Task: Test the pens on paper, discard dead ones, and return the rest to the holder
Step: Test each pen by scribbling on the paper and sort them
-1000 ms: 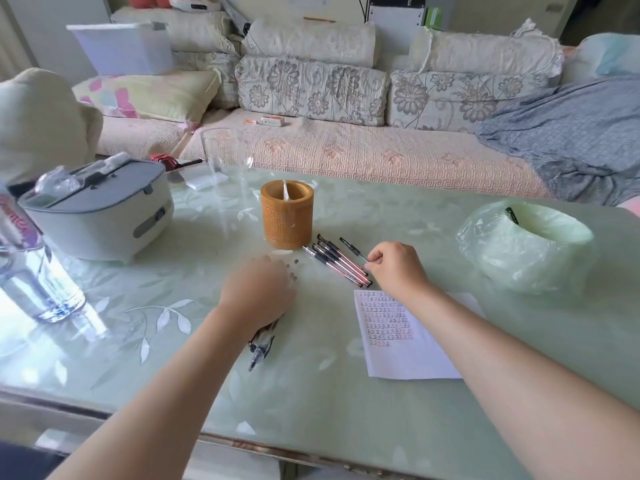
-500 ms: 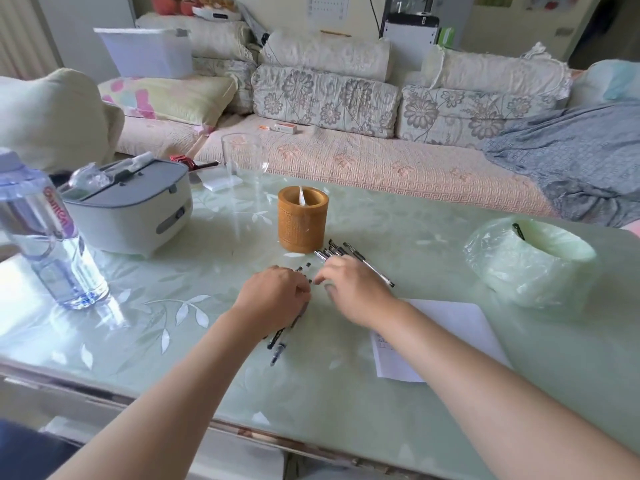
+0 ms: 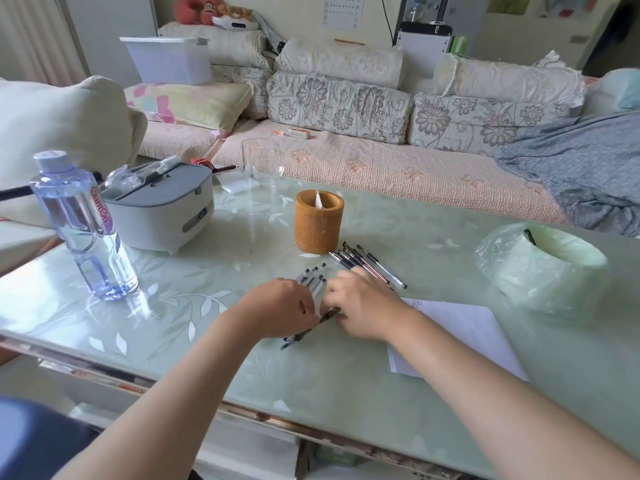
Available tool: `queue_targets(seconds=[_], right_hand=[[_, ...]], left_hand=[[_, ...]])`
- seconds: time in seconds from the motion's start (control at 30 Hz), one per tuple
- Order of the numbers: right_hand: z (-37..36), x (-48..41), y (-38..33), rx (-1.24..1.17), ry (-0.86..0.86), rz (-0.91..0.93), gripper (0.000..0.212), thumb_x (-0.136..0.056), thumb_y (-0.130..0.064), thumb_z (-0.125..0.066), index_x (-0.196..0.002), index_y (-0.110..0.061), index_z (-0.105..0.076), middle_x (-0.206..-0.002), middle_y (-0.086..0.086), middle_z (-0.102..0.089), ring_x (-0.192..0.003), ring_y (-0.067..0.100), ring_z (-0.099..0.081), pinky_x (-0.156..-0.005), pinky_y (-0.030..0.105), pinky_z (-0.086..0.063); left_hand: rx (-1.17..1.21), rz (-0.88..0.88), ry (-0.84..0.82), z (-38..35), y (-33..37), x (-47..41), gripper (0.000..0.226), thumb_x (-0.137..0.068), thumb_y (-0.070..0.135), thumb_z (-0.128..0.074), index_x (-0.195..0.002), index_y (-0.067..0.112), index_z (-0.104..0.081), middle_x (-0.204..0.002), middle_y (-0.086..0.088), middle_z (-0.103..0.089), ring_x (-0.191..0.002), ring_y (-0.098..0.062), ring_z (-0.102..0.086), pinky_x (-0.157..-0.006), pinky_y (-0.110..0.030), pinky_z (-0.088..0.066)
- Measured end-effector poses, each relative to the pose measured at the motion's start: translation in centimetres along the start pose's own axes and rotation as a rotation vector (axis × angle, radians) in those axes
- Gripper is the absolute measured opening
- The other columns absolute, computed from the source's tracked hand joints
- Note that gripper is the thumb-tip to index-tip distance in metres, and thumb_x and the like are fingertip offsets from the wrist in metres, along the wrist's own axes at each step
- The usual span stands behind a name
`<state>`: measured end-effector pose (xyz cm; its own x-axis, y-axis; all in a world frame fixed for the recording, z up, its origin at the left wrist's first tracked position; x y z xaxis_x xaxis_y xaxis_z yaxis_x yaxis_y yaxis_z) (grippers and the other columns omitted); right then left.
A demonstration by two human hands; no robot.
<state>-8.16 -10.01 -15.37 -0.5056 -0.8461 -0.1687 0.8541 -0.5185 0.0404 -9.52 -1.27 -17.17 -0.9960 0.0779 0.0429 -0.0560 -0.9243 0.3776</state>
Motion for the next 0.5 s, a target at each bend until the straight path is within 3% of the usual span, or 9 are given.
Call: queue_targets(seconds=[0.17, 0.33, 0.43, 0.5], right_hand=[[1.5, 1.3, 1.2, 0.003, 0.047, -0.105, 0.023, -0.074, -0.014, -0.061, -0.092, -0.024, -0.073, -0.090, 0.000, -0.060, -0.095, 0.026, -0.053, -0.084, 0.035, -0.037], [3.7, 3.6, 3.1, -0.022, 0.137, -0.211, 0.020, -0.072, -0.015, -0.060, -0.088, -0.020, -0.071, -0.089, 0.001, -0.059, -0.092, 0.025, -0.054, -0.081, 0.030, -0.039], [4.5, 5.0, 3.2, -0.101, 0.184, -0.239, 0.017, -0.071, -0.014, -0.060, -0.085, -0.016, -0.069, -0.087, 0.002, -0.060, -0.086, 0.025, -0.055, -0.079, 0.034, -0.048], [4.6, 6.0, 3.0, -0.190, 0.200, -0.246, 0.021, -0.077, -0.011, -0.058, -0.096, -0.015, -0.066, -0.094, 0.002, -0.063, -0.091, 0.022, -0.055, -0.081, 0.034, -0.046]], left_hand=[[0.004, -0.020, -0.022, 0.3, 1.4, 0.6, 0.019, -0.075, 0.053, -0.066, -0.082, 0.036, -0.067, -0.085, 0.018, -0.067, -0.083, -0.003, -0.059, -0.075, -0.025, -0.052], [0.068, -0.022, 0.023, 1.2, 2.8, 1.0, 0.011, -0.082, 0.042, -0.066, -0.088, 0.034, -0.070, -0.087, 0.018, -0.068, -0.081, -0.005, -0.062, -0.075, -0.025, -0.053], [0.156, -0.053, 0.072, 1.6, 4.5, 0.7, 0.013, -0.090, 0.032, -0.059, -0.081, 0.029, -0.068, -0.074, 0.015, -0.062, -0.066, -0.003, -0.055, -0.061, -0.020, -0.045], [0.229, -0.067, 0.125, 2.1, 5.8, 0.5, 0.020, -0.092, 0.026, -0.055, -0.076, 0.024, -0.067, -0.067, 0.014, -0.059, -0.059, -0.002, -0.051, -0.053, -0.017, -0.035]])
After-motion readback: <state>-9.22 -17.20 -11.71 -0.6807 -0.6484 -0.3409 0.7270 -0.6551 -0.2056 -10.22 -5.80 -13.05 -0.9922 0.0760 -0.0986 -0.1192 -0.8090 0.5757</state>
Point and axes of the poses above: each hand's wrist, its own x-axis away from the middle knuckle, its own z-axis out of the back of the hand, y = z × x, the point moved 10 cm from there along -x, towards the middle knuckle
